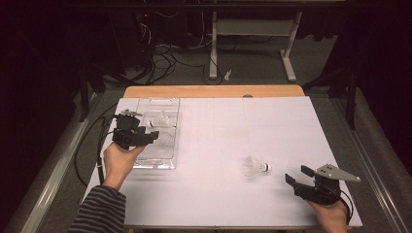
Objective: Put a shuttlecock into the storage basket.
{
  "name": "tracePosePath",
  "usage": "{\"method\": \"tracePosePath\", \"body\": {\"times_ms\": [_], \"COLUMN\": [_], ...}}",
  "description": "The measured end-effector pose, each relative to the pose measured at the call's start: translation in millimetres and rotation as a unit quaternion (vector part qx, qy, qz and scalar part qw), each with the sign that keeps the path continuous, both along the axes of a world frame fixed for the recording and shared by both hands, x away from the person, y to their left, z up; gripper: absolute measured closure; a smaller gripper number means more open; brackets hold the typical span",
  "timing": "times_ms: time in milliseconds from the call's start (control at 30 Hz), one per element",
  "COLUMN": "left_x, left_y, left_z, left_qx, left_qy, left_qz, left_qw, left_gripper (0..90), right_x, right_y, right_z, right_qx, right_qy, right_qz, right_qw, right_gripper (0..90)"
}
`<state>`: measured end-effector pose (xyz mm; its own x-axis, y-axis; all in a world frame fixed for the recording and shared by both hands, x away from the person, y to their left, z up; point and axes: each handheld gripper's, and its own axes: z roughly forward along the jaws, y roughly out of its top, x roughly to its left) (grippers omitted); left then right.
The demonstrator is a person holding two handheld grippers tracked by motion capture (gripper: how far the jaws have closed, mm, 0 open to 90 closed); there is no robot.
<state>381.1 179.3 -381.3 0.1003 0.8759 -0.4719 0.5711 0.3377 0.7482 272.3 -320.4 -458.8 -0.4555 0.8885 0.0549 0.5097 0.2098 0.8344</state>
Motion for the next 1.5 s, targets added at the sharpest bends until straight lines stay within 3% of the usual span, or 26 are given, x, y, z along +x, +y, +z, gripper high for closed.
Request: {"method": "tracePosePath", "body": {"times_ms": [400, 1500], "left_x": [-8.4, -31.9], "left_y": [0.0, -8.9], "left_z": [-3.0, -3.4], "left_qx": [-0.003, -0.006], "left_qy": [0.004, -0.015], "left_qz": [-0.005, -0.027], "left_qw": [1.0000, 0.9995], "left_gripper": [42.2, 39.9], "right_x": [0.0, 1.9], "right_y": [0.1, 0.0], "right_z": [0.0, -0.4], "right_qx": [0.000, 0.001], "right_qy": [0.000, 0.001], "right_qz": [0.001, 0.002], "right_qw": [1.0000, 1.0000], "right_gripper": [30.5, 30.5]}}
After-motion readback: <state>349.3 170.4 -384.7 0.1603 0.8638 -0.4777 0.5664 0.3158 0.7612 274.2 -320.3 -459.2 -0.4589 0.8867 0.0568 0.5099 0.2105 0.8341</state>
